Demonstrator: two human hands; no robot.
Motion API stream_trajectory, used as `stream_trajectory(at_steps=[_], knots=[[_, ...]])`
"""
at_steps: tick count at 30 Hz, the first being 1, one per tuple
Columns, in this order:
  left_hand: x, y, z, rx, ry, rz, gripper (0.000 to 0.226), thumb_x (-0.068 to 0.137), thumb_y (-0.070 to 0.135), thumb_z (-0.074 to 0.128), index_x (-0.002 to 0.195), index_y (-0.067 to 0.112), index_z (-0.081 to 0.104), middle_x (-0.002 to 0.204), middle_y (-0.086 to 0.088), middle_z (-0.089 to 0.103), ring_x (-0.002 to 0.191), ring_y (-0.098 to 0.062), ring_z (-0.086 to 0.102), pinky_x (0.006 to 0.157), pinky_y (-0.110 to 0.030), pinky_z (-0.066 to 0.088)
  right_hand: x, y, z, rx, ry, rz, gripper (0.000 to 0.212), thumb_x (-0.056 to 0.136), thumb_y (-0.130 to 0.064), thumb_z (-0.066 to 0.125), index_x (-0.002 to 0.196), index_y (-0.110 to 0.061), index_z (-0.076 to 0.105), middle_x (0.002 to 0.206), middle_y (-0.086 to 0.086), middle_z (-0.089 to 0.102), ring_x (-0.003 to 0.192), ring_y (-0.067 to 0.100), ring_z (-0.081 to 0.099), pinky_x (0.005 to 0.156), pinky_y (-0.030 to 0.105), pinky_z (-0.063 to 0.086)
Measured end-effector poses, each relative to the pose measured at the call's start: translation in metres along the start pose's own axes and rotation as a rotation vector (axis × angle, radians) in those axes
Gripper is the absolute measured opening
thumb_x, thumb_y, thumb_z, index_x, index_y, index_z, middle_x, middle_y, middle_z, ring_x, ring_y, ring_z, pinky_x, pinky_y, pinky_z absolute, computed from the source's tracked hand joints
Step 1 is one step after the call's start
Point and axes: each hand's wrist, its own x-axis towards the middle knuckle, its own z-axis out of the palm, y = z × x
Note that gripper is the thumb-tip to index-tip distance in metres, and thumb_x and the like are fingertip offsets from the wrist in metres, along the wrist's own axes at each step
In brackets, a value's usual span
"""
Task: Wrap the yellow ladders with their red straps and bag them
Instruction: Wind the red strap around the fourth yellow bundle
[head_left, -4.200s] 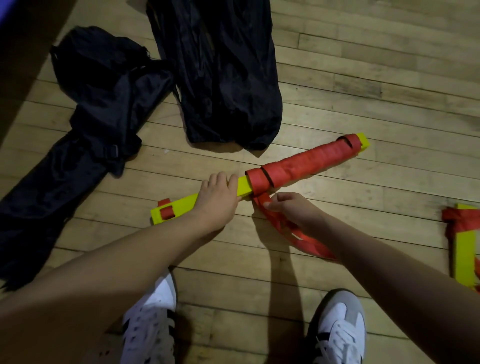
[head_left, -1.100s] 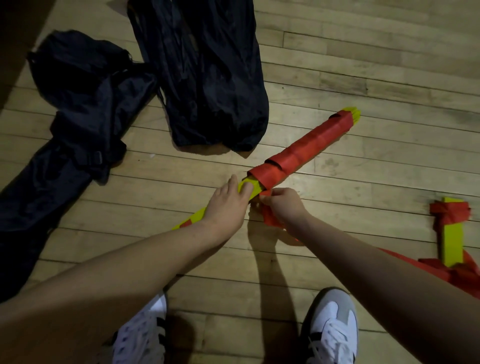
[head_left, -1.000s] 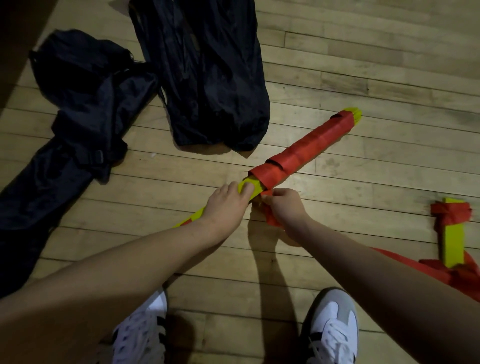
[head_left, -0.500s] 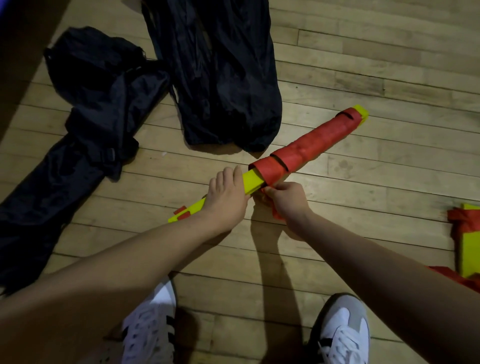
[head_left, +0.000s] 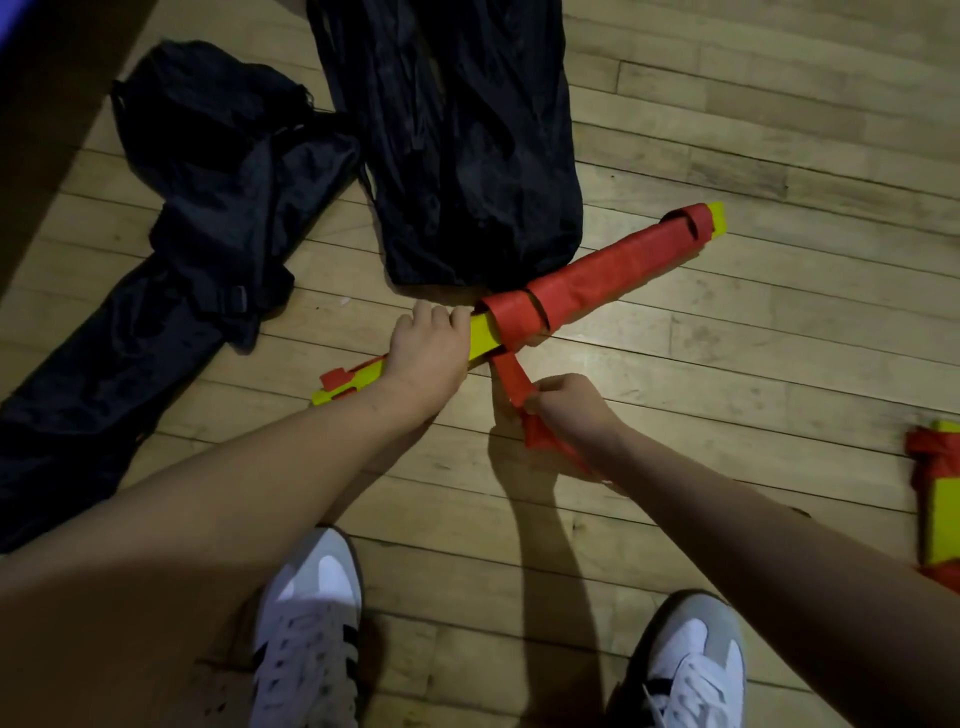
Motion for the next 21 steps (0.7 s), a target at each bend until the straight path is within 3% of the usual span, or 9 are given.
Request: stream_trajectory(at_steps=[2, 4, 6, 7, 9, 11, 13, 16, 21], knots=[[-0.003, 0.000, 0.002, 0.070, 0.087, 0.020, 0.071, 0.068, 0.061, 0.072, 0.114, 0.010, 0.056, 0.095, -0.006, 0.062, 0.088, -0.021, 0.058, 0.070, -0.029, 0.047, -0.001, 0.001, -0.004, 0.091, 0.003, -0.031, 0.017, 0.085, -0.002, 0.051, 0.078, -0.001, 0.066, 0.068, 0.010, 0.062, 0.060, 0.018, 0.056, 0.057, 0.028, 0.047], [-0.012, 0.010, 0.015, 0.075, 0.071, 0.064, 0.086, 0.083, 0.066, 0.052, 0.140, 0.004, 0.035, 0.114, -0.009, 0.053, 0.103, -0.023, 0.052, 0.084, -0.032, 0.043, 0.000, 0.000, -0.005, 0.129, 0.002, -0.053, 0.017, 0.088, -0.002, 0.051, 0.078, -0.001, 0.065, 0.068, 0.009, 0.061, 0.058, 0.016, 0.054, 0.054, 0.024, 0.045], [-0.026, 0.022, 0.018, 0.056, 0.075, 0.085, 0.077, 0.096, 0.054, 0.037, 0.148, 0.003, 0.014, 0.124, -0.011, 0.042, 0.111, -0.026, 0.044, 0.093, -0.036, 0.036, 0.001, -0.001, -0.004, 0.146, -0.007, -0.048, 0.015, 0.089, -0.004, 0.052, 0.082, 0.001, 0.065, 0.072, 0.012, 0.061, 0.060, 0.018, 0.054, 0.055, 0.024, 0.045], [-0.031, 0.026, 0.018, 0.030, 0.083, 0.076, 0.069, 0.098, 0.046, 0.036, 0.147, 0.003, 0.015, 0.125, -0.011, 0.041, 0.111, -0.026, 0.043, 0.093, -0.037, 0.035, 0.003, 0.001, -0.003, 0.158, -0.007, -0.037, 0.014, 0.088, -0.005, 0.054, 0.086, 0.003, 0.067, 0.076, 0.013, 0.061, 0.064, 0.020, 0.055, 0.058, 0.026, 0.046], [-0.039, 0.030, 0.014, -0.027, 0.114, 0.068, 0.057, 0.091, 0.034, 0.051, 0.138, 0.006, 0.036, 0.118, -0.010, 0.046, 0.105, -0.027, 0.046, 0.089, -0.036, 0.037, 0.005, 0.004, -0.001, 0.174, 0.014, -0.013, 0.017, 0.089, -0.008, 0.058, 0.094, 0.005, 0.068, 0.082, 0.015, 0.063, 0.070, 0.021, 0.057, 0.061, 0.029, 0.047], [-0.043, 0.030, 0.010, -0.053, 0.132, 0.073, 0.049, 0.083, 0.033, 0.064, 0.123, 0.010, 0.049, 0.111, -0.011, 0.050, 0.102, -0.027, 0.050, 0.087, -0.036, 0.040, 0.006, 0.006, 0.000, 0.167, 0.048, -0.004, 0.019, 0.091, -0.012, 0.059, 0.093, 0.004, 0.069, 0.080, 0.013, 0.064, 0.065, 0.019, 0.057, 0.057, 0.026, 0.047], [-0.045, 0.031, 0.010, -0.111, 0.086, 0.096, 0.045, 0.091, 0.037, 0.057, 0.125, 0.011, 0.044, 0.119, -0.012, 0.048, 0.110, -0.029, 0.048, 0.091, -0.037, 0.039, 0.004, 0.009, -0.002, 0.182, 0.065, -0.006, 0.017, 0.092, -0.011, 0.058, 0.085, 0.001, 0.067, 0.072, 0.010, 0.063, 0.057, 0.015, 0.054, 0.049, 0.020, 0.046], [-0.039, 0.032, 0.001, -0.257, -0.030, -0.048, 0.043, 0.095, 0.029, 0.055, 0.130, 0.010, 0.038, 0.122, -0.010, 0.049, 0.108, -0.026, 0.054, 0.083, -0.034, 0.044, 0.001, 0.012, -0.004, 0.155, 0.050, -0.037, 0.019, 0.090, -0.008, 0.057, 0.072, -0.004, 0.062, 0.064, 0.009, 0.058, 0.053, 0.015, 0.050, 0.046, 0.020, 0.040], [-0.019, 0.026, -0.010, -0.260, -0.119, -0.100, 0.045, 0.090, 0.018, 0.060, 0.129, 0.010, 0.038, 0.122, -0.012, 0.049, 0.109, -0.030, 0.054, 0.078, -0.038, 0.046, 0.002, 0.005, -0.002, 0.069, 0.066, -0.093, 0.016, 0.088, -0.010, 0.057, 0.076, -0.002, 0.064, 0.065, 0.010, 0.059, 0.059, 0.020, 0.052, 0.056, 0.031, 0.039]])
